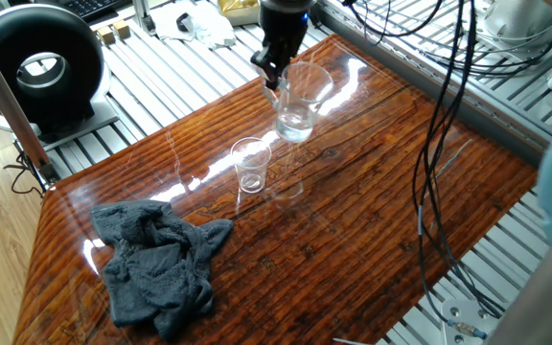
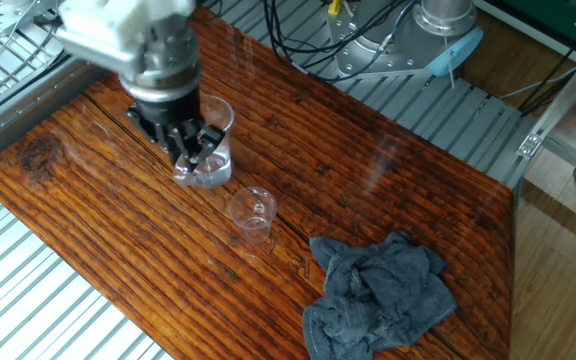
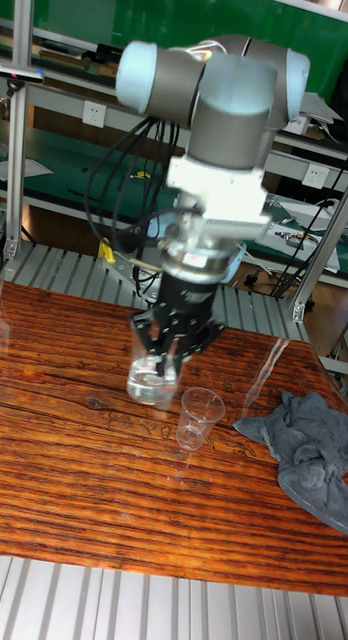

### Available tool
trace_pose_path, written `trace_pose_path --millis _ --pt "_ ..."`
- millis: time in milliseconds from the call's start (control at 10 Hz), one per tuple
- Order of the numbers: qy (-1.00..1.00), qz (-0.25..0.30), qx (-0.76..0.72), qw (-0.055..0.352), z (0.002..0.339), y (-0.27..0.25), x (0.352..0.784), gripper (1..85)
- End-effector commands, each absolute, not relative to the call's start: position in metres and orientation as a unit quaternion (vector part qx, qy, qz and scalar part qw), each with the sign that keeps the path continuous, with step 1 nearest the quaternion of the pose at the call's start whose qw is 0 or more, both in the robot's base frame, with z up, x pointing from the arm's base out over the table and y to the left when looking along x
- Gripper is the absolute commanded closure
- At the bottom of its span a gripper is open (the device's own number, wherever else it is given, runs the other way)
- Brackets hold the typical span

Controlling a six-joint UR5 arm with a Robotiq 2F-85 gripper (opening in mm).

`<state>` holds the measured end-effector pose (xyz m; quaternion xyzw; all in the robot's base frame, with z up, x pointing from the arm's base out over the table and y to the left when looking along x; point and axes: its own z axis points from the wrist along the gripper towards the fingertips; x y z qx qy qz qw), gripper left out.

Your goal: Pour the water from one cup into another empty cup

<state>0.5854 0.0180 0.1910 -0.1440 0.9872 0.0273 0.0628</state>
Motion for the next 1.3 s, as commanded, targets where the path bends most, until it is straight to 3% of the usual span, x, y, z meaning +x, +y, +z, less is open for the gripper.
trace_pose_path --millis 0,600,1200 --pt "0.977 0.049 -0.178 0.103 0.215 0.040 0.589 84.7" --pt "0.970 0.083 -0.193 0.122 0.221 0.076 0.586 84.7" --pt "0.950 0.135 -0.225 0.170 0.232 0.117 0.599 84.7"
